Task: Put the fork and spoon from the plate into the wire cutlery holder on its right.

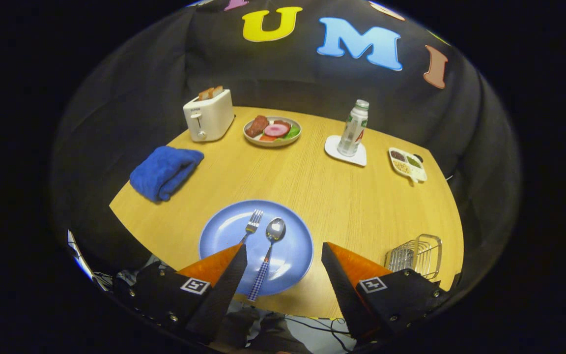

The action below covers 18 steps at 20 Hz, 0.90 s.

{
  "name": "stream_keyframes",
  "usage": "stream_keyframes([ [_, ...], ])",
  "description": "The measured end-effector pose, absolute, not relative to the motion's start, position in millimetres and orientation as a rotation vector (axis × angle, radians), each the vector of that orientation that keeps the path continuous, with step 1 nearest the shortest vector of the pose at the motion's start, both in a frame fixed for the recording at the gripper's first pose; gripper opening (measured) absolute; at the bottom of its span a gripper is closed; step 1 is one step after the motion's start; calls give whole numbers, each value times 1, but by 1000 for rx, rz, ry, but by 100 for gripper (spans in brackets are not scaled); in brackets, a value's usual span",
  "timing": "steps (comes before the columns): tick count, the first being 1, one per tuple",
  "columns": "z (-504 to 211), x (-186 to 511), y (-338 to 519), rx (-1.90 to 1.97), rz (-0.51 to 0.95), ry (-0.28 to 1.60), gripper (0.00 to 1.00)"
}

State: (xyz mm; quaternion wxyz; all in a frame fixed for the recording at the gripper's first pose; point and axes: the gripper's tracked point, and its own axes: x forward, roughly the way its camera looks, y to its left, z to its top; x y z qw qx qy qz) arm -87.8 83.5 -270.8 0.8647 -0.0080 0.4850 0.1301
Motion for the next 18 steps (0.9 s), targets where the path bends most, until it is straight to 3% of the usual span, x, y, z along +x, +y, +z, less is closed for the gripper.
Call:
stream_keyframes([
  [6,-317,-114,102,-22,276,1223,95],
  [14,-348,-110,103,-38,255,1334,95],
  [17,-355,-112,104,-48,252,1390,77],
  [18,-356,-111,105,-50,253,1410,77],
])
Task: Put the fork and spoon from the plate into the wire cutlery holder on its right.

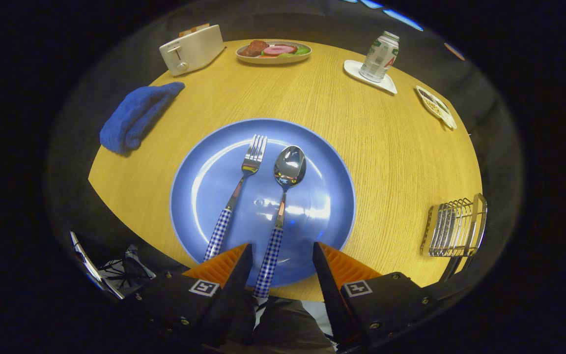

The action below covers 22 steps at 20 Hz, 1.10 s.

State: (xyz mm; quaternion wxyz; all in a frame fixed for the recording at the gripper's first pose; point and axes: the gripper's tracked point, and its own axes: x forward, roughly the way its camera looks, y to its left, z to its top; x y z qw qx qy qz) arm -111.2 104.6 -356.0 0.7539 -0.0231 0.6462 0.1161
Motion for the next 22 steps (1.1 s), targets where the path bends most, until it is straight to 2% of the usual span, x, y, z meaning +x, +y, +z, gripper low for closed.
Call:
stream_keyframes([
  [2,-362,-110,109,-50,269,1428,77],
  [5,-365,-115,112,-34,295,1487,40],
  [6,-367,-116,112,-36,310,1502,41],
  [9,-377,-118,112,-46,347,1543,14],
  [15,-357,-112,99,-115,428,1555,14],
  [22,-337,-112,89,33,474,1611,14],
])
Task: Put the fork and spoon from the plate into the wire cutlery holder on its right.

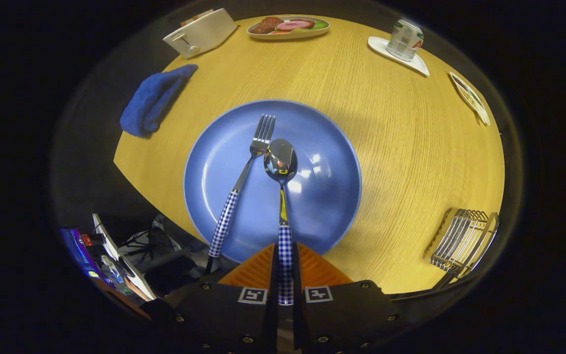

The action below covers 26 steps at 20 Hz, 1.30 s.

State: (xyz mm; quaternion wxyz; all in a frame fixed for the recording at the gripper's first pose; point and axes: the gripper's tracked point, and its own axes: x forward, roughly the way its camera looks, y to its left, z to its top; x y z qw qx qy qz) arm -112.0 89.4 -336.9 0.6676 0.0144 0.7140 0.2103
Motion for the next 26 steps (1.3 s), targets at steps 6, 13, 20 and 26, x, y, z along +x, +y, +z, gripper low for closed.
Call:
stream_keyframes([
  [6,-300,-105,62,79,478,1620,14],
  [13,-271,-97,49,261,460,1629,14],
  [20,-257,-86,41,339,460,1640,14],
  [26,-258,-68,44,315,493,1638,13],
])
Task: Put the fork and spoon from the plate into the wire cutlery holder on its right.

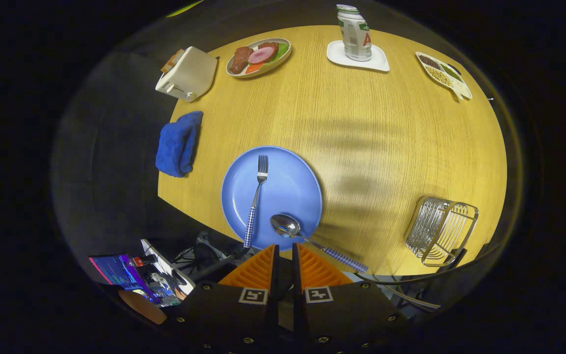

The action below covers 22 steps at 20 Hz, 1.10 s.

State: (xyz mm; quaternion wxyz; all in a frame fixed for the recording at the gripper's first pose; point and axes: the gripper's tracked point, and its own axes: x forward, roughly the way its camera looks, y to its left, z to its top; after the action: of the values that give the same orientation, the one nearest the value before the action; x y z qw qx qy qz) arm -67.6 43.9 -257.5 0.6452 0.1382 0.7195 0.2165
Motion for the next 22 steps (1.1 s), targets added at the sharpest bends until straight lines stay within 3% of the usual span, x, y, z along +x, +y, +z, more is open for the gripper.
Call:
stream_keyframes([
  [2,-267,-57,40,285,510,1588,14],
  [4,-265,-46,24,298,490,1506,4],
  [10,-241,-65,-12,264,517,1277,3],
  [12,-252,-86,-18,183,543,1270,11],
  [13,-263,-97,-22,119,536,1272,29],
  [17,-290,-115,-22,-58,581,1254,69],
  [19,-306,-124,-24,-136,626,1287,77],
  [22,-323,-126,-27,-239,704,1314,76],
])
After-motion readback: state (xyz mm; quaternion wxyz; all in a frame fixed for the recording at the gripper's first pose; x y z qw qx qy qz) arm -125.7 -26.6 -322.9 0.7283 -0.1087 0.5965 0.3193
